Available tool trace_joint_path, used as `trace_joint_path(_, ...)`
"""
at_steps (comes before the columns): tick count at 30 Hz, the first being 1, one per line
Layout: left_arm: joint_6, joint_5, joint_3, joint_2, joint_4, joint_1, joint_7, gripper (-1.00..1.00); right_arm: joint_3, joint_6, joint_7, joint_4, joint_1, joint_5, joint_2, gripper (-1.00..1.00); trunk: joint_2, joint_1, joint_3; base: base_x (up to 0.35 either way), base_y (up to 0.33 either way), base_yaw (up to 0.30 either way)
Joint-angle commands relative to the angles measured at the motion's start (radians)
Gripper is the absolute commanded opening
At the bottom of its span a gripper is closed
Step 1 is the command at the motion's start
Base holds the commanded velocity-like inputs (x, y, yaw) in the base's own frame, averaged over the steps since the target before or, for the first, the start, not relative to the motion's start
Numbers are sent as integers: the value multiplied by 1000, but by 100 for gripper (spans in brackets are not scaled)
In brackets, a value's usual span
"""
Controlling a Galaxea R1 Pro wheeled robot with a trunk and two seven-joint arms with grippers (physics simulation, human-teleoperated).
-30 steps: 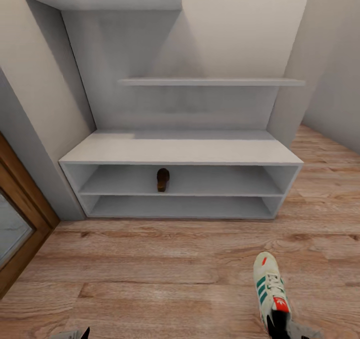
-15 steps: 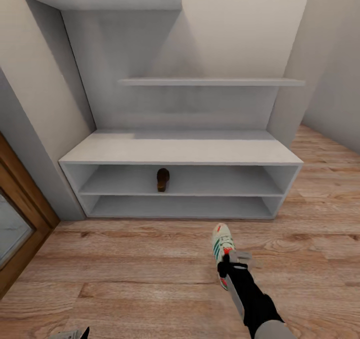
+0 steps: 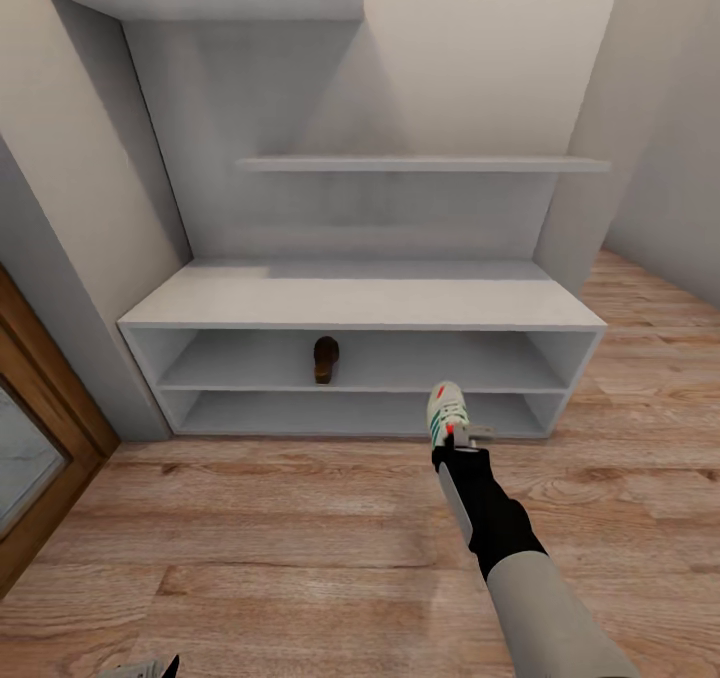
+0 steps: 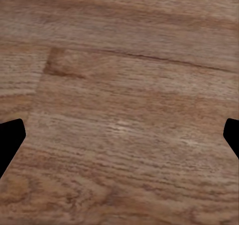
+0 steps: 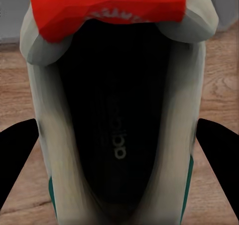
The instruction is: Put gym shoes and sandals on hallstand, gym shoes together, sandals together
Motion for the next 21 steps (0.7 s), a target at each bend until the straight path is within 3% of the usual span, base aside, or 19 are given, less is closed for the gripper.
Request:
trace_joint_path(1, -1, 1, 4, -2, -1, -1, -11, 100, -2, 5, 1, -3, -1, 3, 1, -100, 0, 0, -1, 0, 0, 0)
trace_joint_path(12, -2, -5, -4, -5, -7, -1, -10, 100, -1, 5, 3, 8, -1, 3, 1, -100, 0, 0, -1, 0, 1, 0)
trace_joint_path(21, -2, -6, -8, -8, -7, -1, -10, 100, -1, 5, 3, 13, -1, 3, 1, -100, 0, 0, -1, 138, 277, 0)
